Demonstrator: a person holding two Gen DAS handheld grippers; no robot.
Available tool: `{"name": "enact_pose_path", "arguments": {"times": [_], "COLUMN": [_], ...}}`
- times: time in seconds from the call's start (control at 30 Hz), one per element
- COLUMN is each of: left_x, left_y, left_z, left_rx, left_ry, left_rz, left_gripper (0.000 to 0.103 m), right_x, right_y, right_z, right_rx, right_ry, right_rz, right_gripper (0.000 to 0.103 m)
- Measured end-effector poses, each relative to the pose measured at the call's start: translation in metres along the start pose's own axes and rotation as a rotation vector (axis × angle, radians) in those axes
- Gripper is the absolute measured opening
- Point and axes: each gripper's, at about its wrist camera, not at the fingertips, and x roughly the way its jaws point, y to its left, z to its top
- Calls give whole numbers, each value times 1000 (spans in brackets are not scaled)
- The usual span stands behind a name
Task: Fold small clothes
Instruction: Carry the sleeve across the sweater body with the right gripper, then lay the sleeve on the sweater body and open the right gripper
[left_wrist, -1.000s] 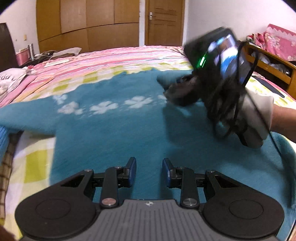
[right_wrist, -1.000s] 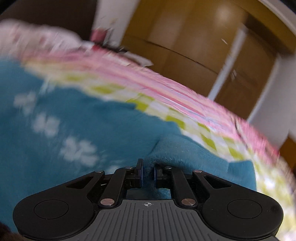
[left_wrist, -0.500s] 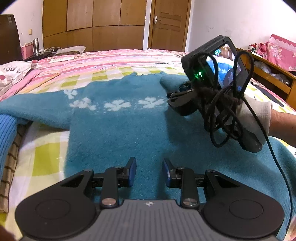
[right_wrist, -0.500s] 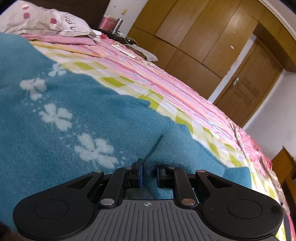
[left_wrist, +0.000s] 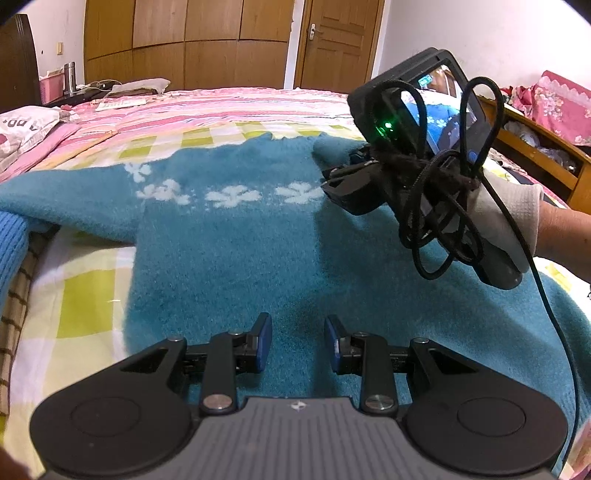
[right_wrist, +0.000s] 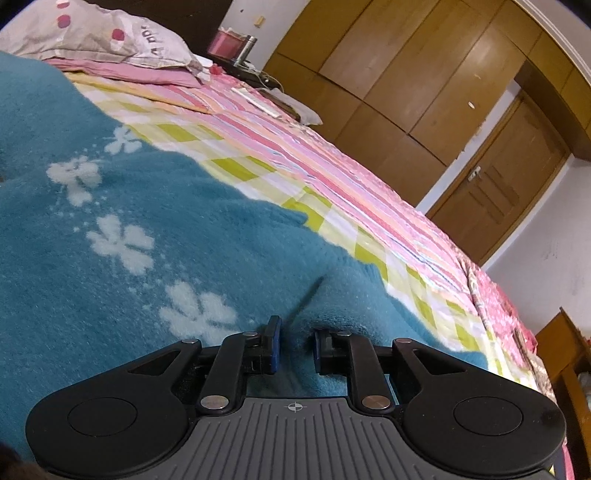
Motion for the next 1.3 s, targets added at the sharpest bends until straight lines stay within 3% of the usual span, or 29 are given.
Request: {"name": "enact_pose_path", "arguments": {"times": [0.2, 0.53, 0.6, 0.67, 0.77, 1.0, 1.13, 1.23, 1.3], "left_x": [0, -1, -1, -2, -2, -1, 0, 1, 0], "left_y": [4, 6, 6, 6, 7, 14, 20, 23, 22], "left_z": [2, 1, 1, 1, 2, 2, 4, 4, 4], "left_rx": [-14, -14, -12, -13, -19, -52, -95, -112, -110], "left_ry": [3, 7, 6, 6, 6, 13, 26, 34, 35], "left_rz": [-11, -14, -14, -14, -16, -29, -45, -41, -33], "left_gripper": [37, 37, 37, 37, 37, 37, 37, 37, 37], "right_x": [-2, -15, -18, -21, -26, -22, -14, -6, -3], "right_y": [11, 50, 52, 52, 50, 27, 21, 22, 24], "right_z": [7, -3, -4, -4, -3, 15, 26, 30, 31], "right_rx": [-61, -445, -466, -457, -429, -192, -81, -22, 13], "right_ry": [-13, -119, -129, -137, -157, -89, -35, 16, 44], "right_rz": [-18, -107, -96, -83, -72, 37, 105, 155, 163], "right_gripper": [18, 23, 23, 26, 39, 42, 36, 18, 16]}}
